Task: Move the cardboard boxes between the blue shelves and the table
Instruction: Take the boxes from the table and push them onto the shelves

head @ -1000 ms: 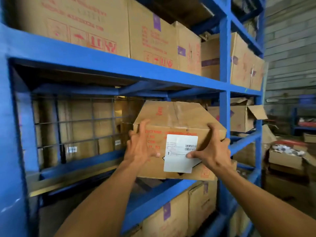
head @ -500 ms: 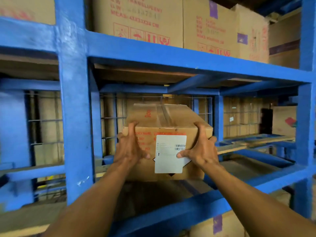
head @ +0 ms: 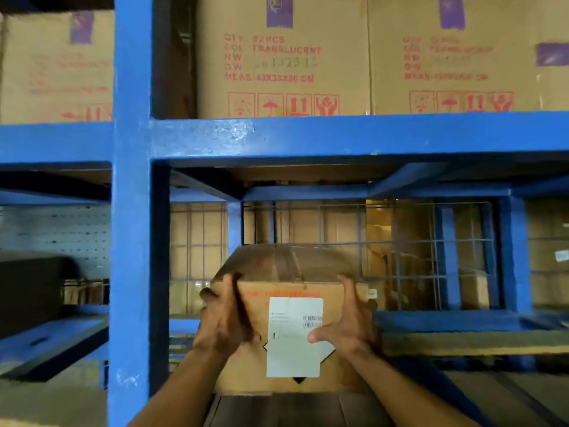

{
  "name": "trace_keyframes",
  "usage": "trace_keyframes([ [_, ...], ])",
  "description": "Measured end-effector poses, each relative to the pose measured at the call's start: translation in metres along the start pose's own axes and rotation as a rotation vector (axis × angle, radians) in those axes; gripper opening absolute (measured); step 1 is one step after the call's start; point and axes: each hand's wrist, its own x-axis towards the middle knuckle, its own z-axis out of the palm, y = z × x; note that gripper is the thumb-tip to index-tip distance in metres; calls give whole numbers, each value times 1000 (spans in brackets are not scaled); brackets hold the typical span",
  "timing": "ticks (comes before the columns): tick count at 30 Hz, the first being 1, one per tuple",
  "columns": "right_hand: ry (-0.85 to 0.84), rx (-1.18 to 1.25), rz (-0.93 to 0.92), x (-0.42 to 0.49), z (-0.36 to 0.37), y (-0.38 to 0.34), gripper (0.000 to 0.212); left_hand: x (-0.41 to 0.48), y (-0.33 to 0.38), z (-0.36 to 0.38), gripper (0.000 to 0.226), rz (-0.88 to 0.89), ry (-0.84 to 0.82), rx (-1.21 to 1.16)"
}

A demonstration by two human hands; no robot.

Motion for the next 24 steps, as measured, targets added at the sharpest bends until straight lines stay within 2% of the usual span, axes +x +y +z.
trace_keyframes([
  [3, -30, -32, -14, 19, 20, 3, 130, 7, -9, 14, 108, -13, 18, 89],
  [7, -7, -95, -36, 41, 38, -3, 124, 32, -16, 43, 118, 53, 72, 244],
  [11, 69, -78, -143, 61, 54, -6, 126, 57, -17, 56, 95, 52, 130, 94],
  [14, 43, -46, -191, 77, 61, 5, 125, 69, -17, 62, 71, 85, 217, 150],
  [16, 19, -44, -220, 91, 60, 13, 124, 78, -16, 71, 69, 127, 255, 169],
  [19, 41, -87, -275, 113, 62, 24, 108, 92, -12, 86, 74, 130, 278, 227],
  [21, 136, -171, -291, 121, 72, 26, 94, 102, -12, 92, 76, 130, 293, 278],
  [24, 268, -341, -372, 131, 86, 23, 85, 115, -19, 97, 71, 175, 307, 324],
])
